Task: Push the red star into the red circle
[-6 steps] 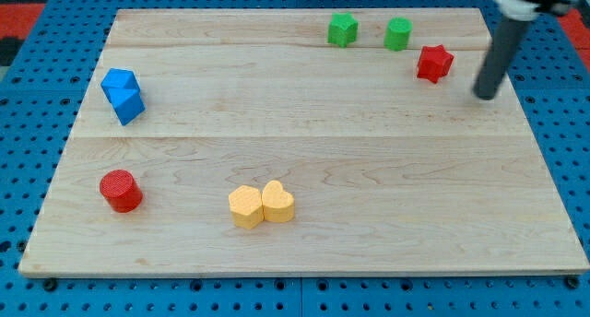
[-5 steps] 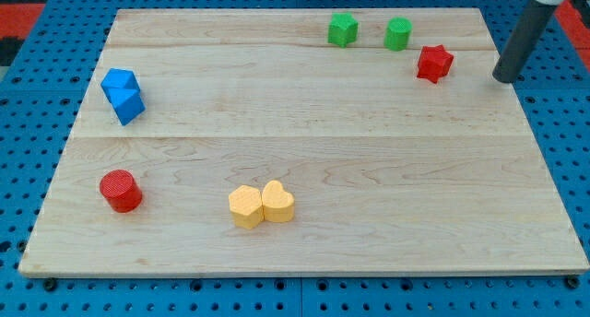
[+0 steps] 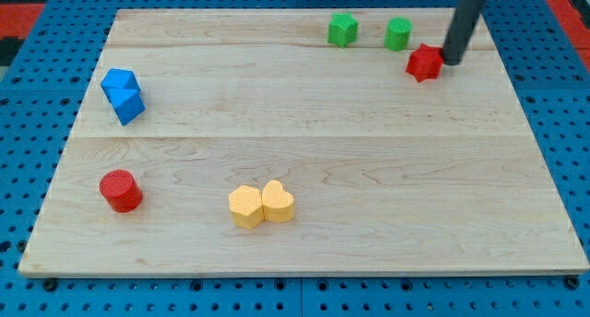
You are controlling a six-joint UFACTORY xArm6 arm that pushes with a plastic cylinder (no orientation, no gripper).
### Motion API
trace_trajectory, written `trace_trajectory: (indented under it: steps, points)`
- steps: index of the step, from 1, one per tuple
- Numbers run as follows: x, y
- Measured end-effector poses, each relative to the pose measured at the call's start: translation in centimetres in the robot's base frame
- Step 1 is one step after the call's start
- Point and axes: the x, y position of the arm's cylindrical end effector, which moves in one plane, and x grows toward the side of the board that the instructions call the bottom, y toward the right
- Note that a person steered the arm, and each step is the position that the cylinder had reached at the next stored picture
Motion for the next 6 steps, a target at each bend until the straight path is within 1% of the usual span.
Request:
trace_trajectory:
  steps: [2, 3, 4, 5, 6]
  points:
    - [7.6, -20.2]
    - [7.2, -21.2]
    - [6.1, -19.3]
    - [4.5, -19.3]
    - [4.2, -21.7]
